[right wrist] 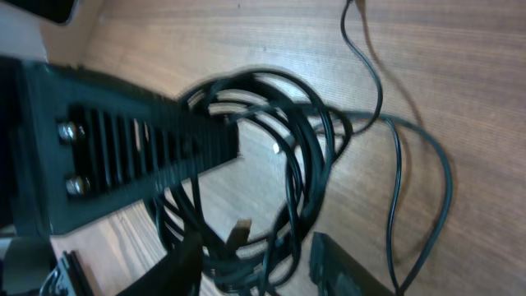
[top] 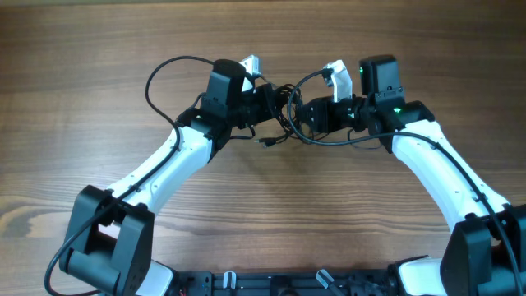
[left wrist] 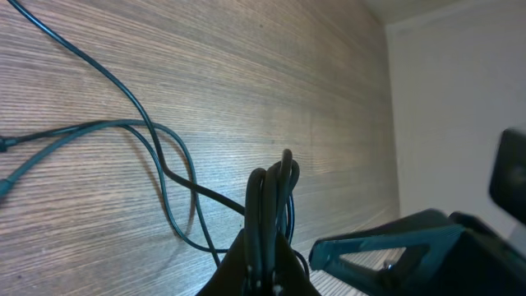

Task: Untangle cables

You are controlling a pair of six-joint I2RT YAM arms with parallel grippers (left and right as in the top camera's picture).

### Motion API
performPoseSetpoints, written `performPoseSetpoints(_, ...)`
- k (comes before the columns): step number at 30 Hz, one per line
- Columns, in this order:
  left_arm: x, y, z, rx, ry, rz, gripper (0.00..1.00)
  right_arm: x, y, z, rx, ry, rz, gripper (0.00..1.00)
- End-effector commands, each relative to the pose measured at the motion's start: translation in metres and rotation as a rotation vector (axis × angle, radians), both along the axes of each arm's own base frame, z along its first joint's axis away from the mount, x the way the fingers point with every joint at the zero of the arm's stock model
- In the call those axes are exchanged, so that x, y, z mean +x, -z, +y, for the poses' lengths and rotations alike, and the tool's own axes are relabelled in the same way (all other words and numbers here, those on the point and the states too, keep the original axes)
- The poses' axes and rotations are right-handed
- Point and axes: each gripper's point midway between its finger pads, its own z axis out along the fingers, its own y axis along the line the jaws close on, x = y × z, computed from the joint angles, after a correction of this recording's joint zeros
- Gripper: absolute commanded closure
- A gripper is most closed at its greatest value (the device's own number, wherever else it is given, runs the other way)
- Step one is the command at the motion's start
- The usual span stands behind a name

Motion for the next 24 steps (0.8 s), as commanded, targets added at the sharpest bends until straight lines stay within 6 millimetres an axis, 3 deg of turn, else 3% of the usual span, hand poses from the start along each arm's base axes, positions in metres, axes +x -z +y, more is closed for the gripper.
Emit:
performPoseSetpoints(1, -0.002, -0.01, -0.006, 0.002, 0.023, -0.043, 0.96, 0.006, -0.007, -0.003, -0.023, 0.017, -0.045, 0.59)
performPoseSetpoints(8, -0.002, -0.01, -0.006, 0.001, 0.024, -0.043, 0.96, -0.001, 0.014, 0.006, -0.043, -0.007, 0.019, 0.72)
performPoseSetpoints(13, -0.002, -0.01, -0.006, 0.001, 0.024, -0.043, 0.96, -0.002, 0.026, 0.01, -0.051, -0.012, 0.053, 0.75)
performPoseSetpoints(16, -0.003, -0.01, -0.008, 0.001, 0.027, -0.043, 0.96, 0.01, 0.029, 0.001, -0.109, 0.033, 0.009, 0.66)
performPoseSetpoints(19, -0.004, -0.009, -0.009, 0.003, 0.032, -0.042, 0.96, 0.016, 0.012, 0.014, -0.029, -0.014, -0.056, 0.64)
performPoseSetpoints(24, -0.004, -0.01, -0.009, 0.002, 0.033, -0.043, 0.96, 0.015, 0.013, 0.013, -0.063, -0.069, -0.112, 0.61)
